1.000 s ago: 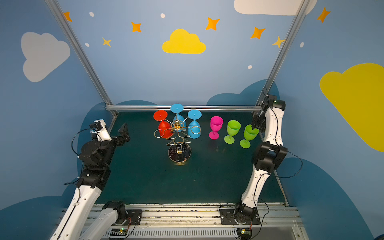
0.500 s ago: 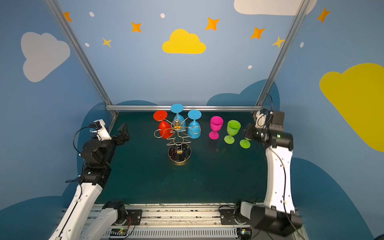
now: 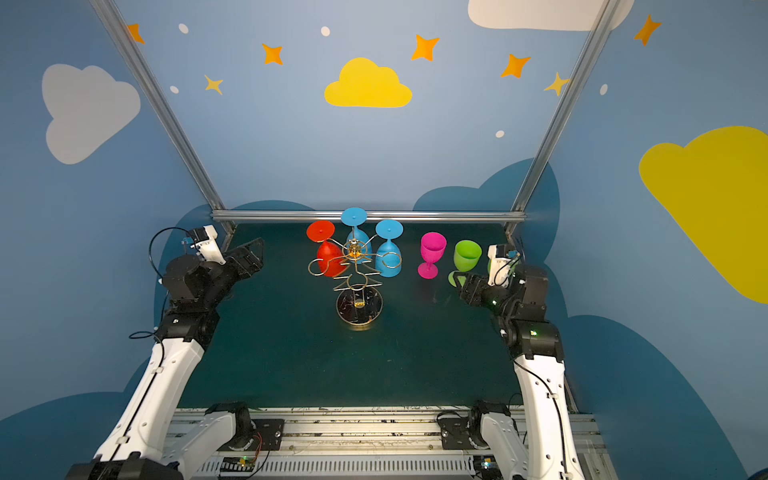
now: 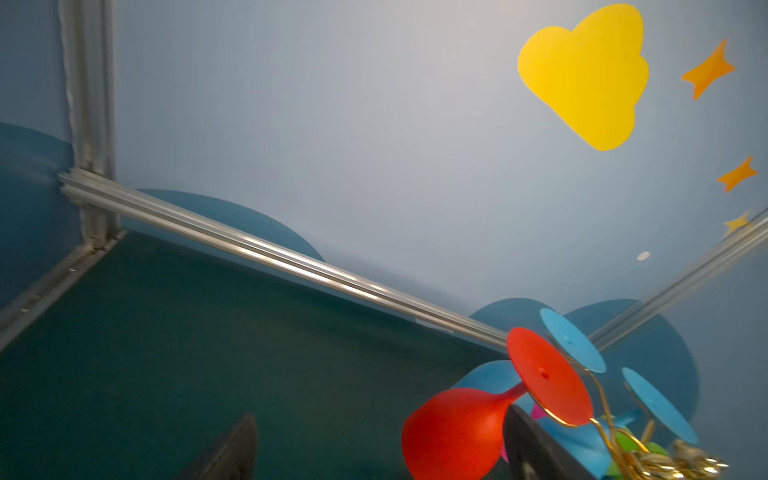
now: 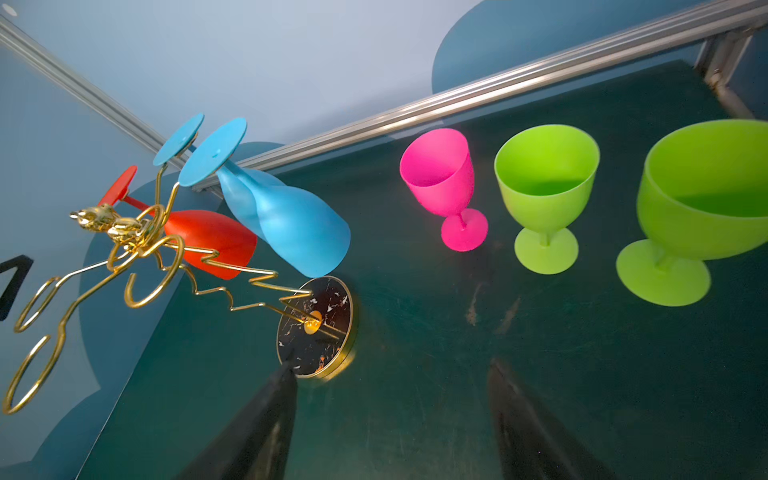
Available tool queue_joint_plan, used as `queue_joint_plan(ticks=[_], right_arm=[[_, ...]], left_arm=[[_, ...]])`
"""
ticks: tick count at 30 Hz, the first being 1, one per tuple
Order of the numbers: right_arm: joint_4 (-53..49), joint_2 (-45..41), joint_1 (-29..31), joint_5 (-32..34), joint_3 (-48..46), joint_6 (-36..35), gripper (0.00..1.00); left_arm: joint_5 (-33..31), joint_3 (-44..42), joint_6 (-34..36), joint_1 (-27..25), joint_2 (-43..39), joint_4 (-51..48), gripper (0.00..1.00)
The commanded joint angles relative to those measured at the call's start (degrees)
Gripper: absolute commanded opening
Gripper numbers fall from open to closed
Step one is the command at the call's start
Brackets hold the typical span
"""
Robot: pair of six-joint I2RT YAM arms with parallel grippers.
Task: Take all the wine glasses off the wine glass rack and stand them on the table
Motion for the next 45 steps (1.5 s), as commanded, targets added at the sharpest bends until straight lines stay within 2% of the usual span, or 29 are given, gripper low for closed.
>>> queue_joint_plan(ticks=[1,7,12,17,23,30,40,45], right_arm=[[6.6,-1.8,2.2,-2.1,-1.6,1.0,0.73],[7.0,-3.6,4.6,-1.3,-4.3,1.4,0.73],[7.2,-4.5,5.2,-0.4,-7.0,0.7,0.73],[8.2,-6.5,5.7,-0.2,-9.3,2.0,0.73],[7.1,-8.0,5.8,0.4,-10.2,2.0,0.74],[6.3,-8.3,5.8,0.4,-9.6,1.8,0.74],[6.7,-7.9,5.9,0.2,-9.8,2.2,0.74],[6.4,-7.7,6.1,-0.1,-9.4,2.2,0.74]], left_arm=[[13.2,3.5,-6.4,1.8,2.4,-2.2,0.88],[29.7,10.1,-11.0,2.9,10.7,-1.8,0.82],[37.2,13.0,-15.2,2.4,16.5,4.2,0.79],[34.9,18.2,-11.8,-0.5,20.5,-2.3,0.78],[30.0,20.8,-8.8,-4.1,23.9,-5.6,0.75],[27.2,21.6,-9.1,-5.8,26.9,-4.6,0.7],[26.5,24.1,-8.3,-8.2,29.8,-4.5,0.68],[26.1,26.0,-7.6,-8.9,31.7,-5.9,0.63]])
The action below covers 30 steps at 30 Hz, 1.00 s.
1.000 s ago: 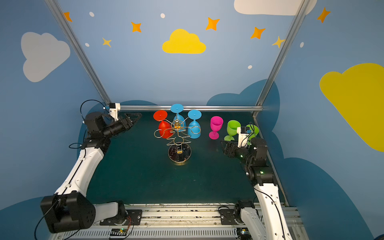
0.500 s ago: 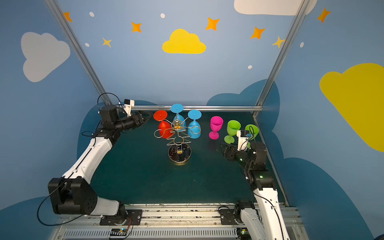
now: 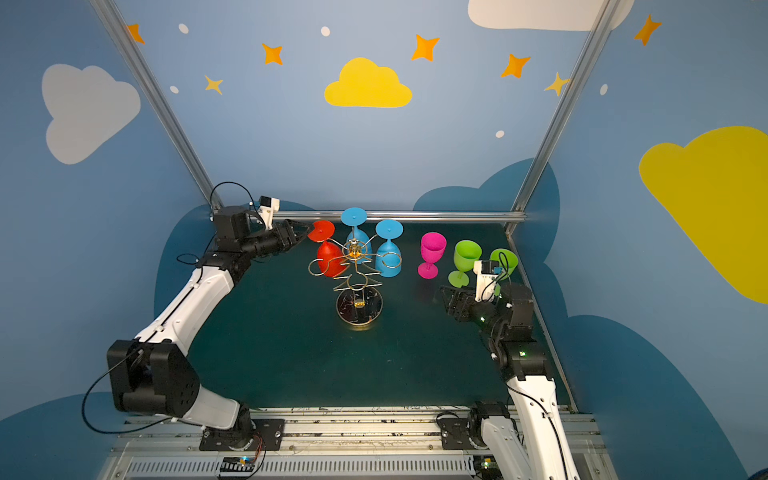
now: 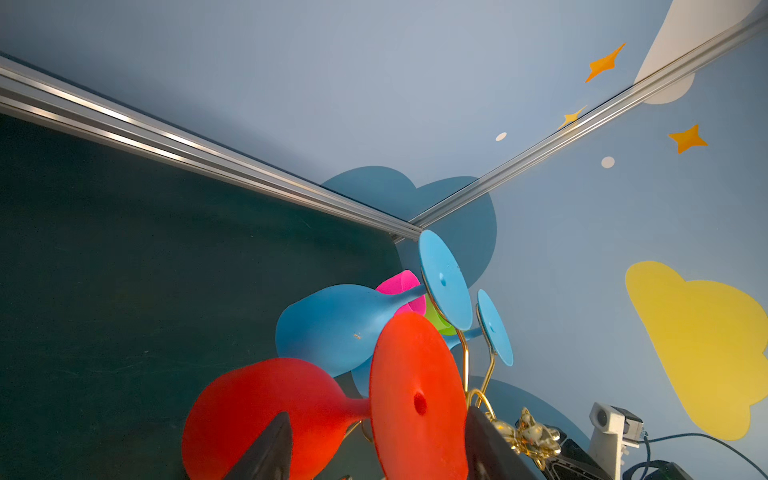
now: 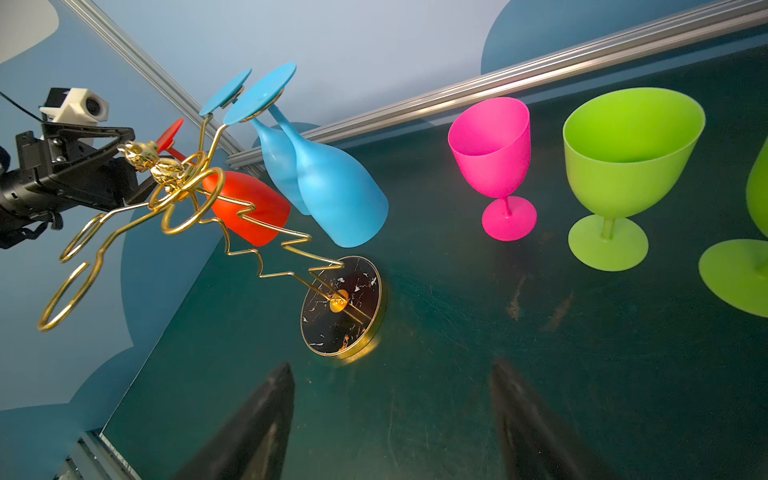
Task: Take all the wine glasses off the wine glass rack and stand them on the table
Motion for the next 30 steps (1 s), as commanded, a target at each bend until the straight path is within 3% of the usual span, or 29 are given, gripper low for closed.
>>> queue_joint_plan(ticks=[1,21,30], right_arm=[[0.0,-0.3,0.3,-0.2,0.8,0.4,0.74],[-1.2,-1.5,0.3,0.7,0.7,0.2,0.74],[-1.3,-2.0,0.4,1.1,0.7,0.1,0.74]], left_arm=[[-0.6,1.8,1.3,-0.4,1.1,-0.8,0.62],[-2.3,1.9,2.3,0.3,0.6,-2.6,0.36],[-1.0,1.9,0.1,0.7,-0.1,-0.7,0.29]])
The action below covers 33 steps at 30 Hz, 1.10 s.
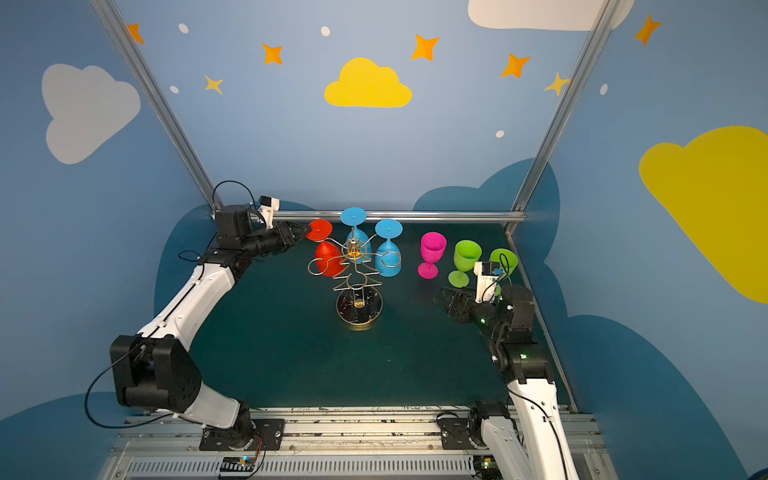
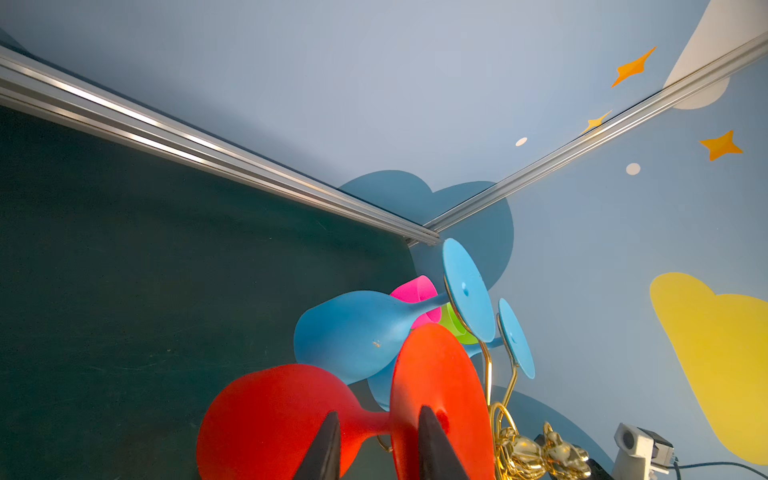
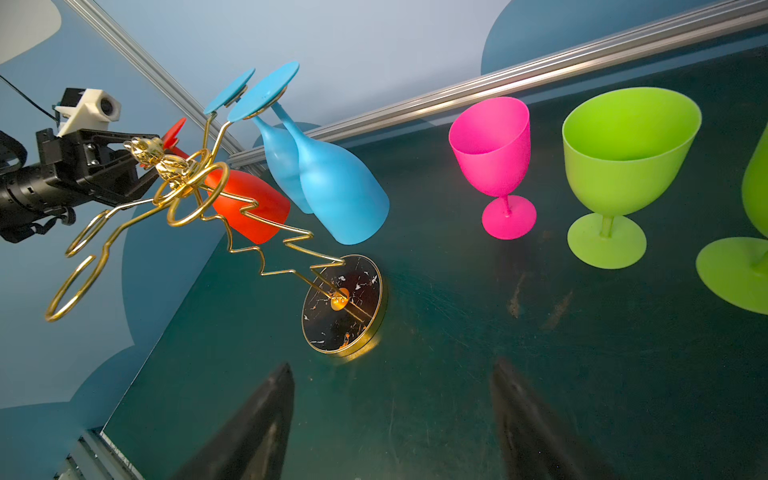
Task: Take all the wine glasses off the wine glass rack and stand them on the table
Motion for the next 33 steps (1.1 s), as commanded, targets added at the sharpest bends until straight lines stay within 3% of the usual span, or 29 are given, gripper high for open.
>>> queue_joint_plan(ticks=[1,10,16,25,33], right_arm=[[-0.3,-0.9,0.2,0.8,0.6,0.2,0.74],[-0.8,-1.4,0.3,1.0,0.6,0.2,0.74],[-0.7,-1.3,0.2,1.0,0.6,0.3,0.74],[-0.4,-1.0,0.2,0.6,0.6,0.3,0.74],[-0.9,-1.5,0.2,1.1,0.8,-0.1,0.74]], left_arm=[[1.1,1.2,-0.8,0.3,-1.1,1.1,0.28],[2.6,0.7,-2.9,0.2,-0.8,3.1,0.2],[3.6,1.1,-3.6,0.2,-0.9,3.5,0.31],[4.3,2.0,-3.7,-0.5,0.9,2.6,0.34],[3.0,2.8,-2.9,-0.9,0.7,1.5,0.18]])
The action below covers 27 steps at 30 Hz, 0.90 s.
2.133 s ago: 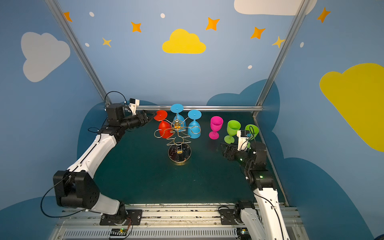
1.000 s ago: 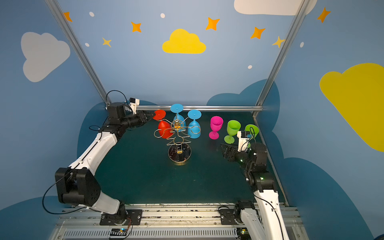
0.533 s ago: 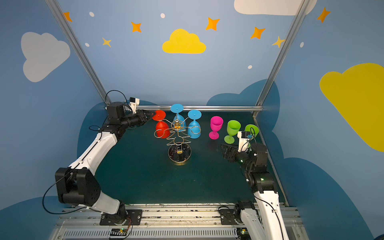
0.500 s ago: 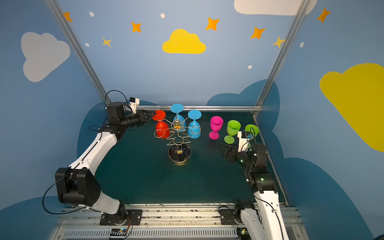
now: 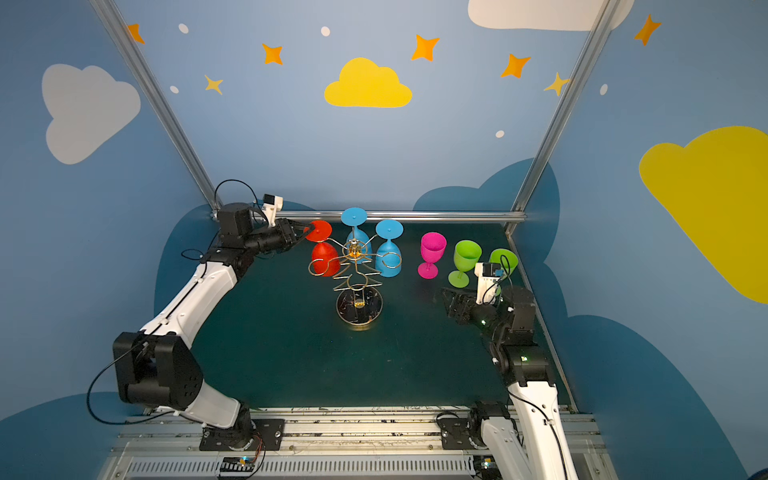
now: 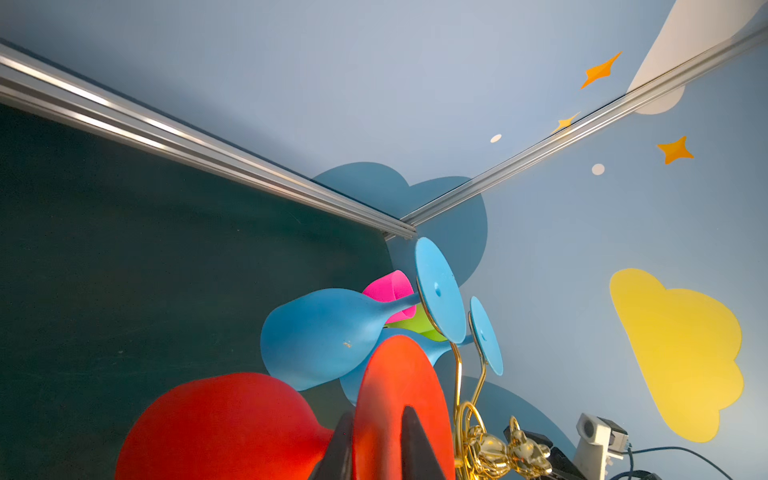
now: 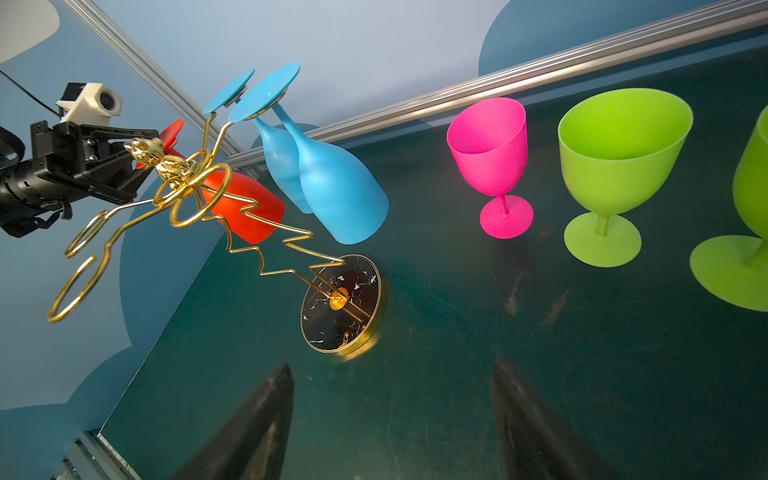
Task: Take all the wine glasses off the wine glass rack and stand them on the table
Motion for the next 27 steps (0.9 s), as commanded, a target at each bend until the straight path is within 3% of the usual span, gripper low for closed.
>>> queue_joint_plan(ticks=[1,9,20,27], right_arm=[[-0.2,-0.7,0.2,0.7,0.7,0.0,0.74],[-0.2,-0.5,0.3,0.5,0.6,0.0,0.74],[-0.9,-1.4,0.2,1.0,0.4,-0.2,0.74],[-1.8,-2.3,0.3,1.3,0.4,-0.4,0.74]], left_arm=[[-0.4,1.9,0.9,-0.1,-0.5,-0.7,0.17],[-0.5,2.0,-0.4,0.3,-1.0,-0.5,0.11],[3.2,0.4,-8.5,1.6,-1.0,7.0,0.03],[5.4,-0.4,-12.7,1.7,-1.0,11.2,0.03]])
